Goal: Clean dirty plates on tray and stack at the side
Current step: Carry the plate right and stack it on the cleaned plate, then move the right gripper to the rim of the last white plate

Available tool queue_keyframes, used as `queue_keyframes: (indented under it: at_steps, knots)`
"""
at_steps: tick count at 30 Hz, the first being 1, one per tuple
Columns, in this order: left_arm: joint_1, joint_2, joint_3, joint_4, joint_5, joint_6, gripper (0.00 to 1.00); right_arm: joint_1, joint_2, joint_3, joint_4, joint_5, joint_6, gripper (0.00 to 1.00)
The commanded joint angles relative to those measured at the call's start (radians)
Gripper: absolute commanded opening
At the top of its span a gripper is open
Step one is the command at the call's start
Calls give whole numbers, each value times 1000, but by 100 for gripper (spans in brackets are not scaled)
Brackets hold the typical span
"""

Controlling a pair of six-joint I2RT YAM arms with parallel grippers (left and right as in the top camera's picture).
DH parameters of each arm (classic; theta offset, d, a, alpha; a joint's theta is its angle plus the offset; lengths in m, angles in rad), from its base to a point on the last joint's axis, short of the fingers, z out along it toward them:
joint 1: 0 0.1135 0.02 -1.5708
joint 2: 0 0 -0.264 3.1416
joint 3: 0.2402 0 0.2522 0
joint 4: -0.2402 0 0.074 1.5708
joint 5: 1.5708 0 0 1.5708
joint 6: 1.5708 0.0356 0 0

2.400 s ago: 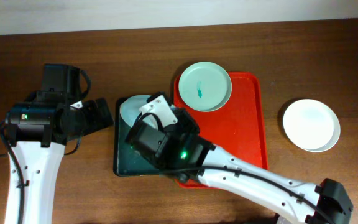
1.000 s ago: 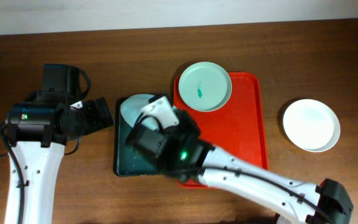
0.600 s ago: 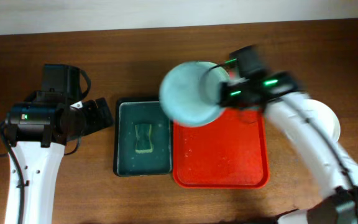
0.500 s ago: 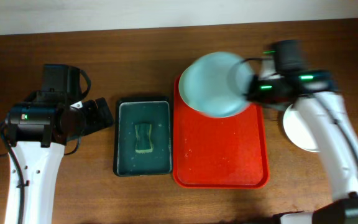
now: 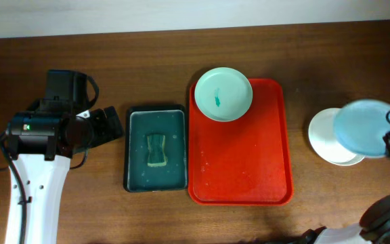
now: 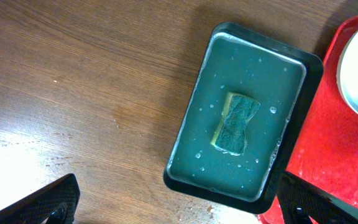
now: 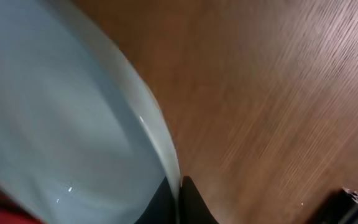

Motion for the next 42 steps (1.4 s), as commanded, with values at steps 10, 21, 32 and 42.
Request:
queue_keyframes:
  at_steps: [10,21,32,42]
  knots:
    - [3,-8,7,2,-1,-6,99,118,0,3,0,-216,-176,46]
    - [3,-8,7,2,-1,-6,99,672,-232,156,-28,-224,-334,46]
    - [3,-8,7,2,-1,-6,99,948,176,156,342,-27,-350,49]
    - [3,-8,7,2,-1,-6,99,946,458,156,560,-53,-350,38]
